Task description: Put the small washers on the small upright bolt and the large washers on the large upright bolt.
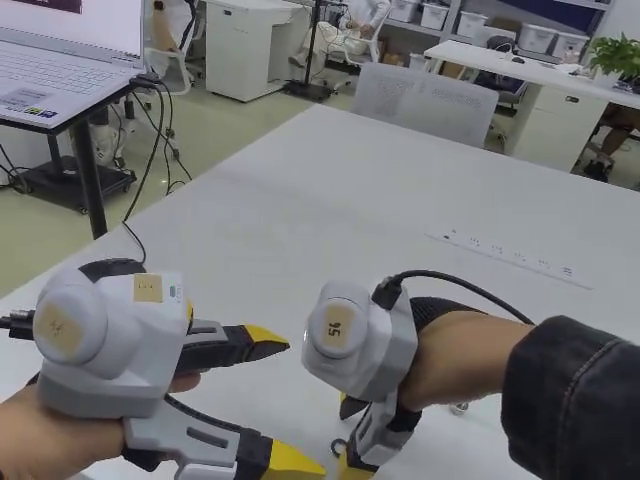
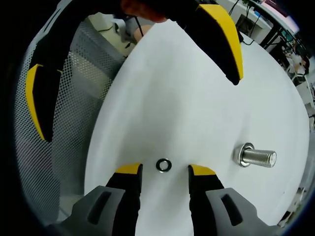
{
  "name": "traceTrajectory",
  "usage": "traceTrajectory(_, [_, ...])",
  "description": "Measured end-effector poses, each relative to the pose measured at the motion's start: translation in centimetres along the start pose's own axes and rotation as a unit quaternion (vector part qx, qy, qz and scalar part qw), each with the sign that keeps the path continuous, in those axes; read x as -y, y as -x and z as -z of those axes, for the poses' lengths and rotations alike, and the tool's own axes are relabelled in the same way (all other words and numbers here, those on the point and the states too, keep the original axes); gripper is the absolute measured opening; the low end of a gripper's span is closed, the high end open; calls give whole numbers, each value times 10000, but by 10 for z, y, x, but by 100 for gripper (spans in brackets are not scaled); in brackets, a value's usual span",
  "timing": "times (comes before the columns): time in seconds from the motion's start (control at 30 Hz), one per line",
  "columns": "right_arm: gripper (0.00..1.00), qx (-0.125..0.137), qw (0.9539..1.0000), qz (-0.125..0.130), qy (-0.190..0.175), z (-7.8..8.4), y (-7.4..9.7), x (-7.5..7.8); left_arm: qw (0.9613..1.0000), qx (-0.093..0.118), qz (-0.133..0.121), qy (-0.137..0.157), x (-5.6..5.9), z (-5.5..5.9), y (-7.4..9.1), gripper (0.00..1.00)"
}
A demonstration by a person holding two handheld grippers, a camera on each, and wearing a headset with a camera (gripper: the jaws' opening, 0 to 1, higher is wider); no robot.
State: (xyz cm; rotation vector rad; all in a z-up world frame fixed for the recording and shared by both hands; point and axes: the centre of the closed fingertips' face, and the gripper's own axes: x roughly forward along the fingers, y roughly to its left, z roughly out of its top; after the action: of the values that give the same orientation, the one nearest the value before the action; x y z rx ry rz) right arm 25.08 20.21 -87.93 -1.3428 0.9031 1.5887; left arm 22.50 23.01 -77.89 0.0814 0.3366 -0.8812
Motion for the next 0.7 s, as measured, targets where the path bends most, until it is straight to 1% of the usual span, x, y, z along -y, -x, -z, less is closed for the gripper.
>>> traceTrajectory(0.2, [38,-11,10000,3,27,0,0,0,10000,16,-2,-1,-1,-1,0,73])
traceTrajectory(0.3, [32,-1,9999,4,133,-2,0,-2,10000,20,3,-1,-1,-1,0,73])
traceTrajectory(0.43, [30,-14,9998,2,182,-2,0,-2,10000,22,5,-5,-1,-1,0,73])
traceTrajectory(0.53, [29,-14,9999,-2,152,-2,0,-3,10000,24,0,-4,-1,-1,0,73])
traceTrajectory(0.63, [25,-37,9998,11,177,-1,0,-4,10000,21,2,-9,-1,-2,0,73])
traceTrajectory(0.7, [25,-44,9998,16,177,-1,0,-4,10000,25,4,-11,-1,-2,0,73])
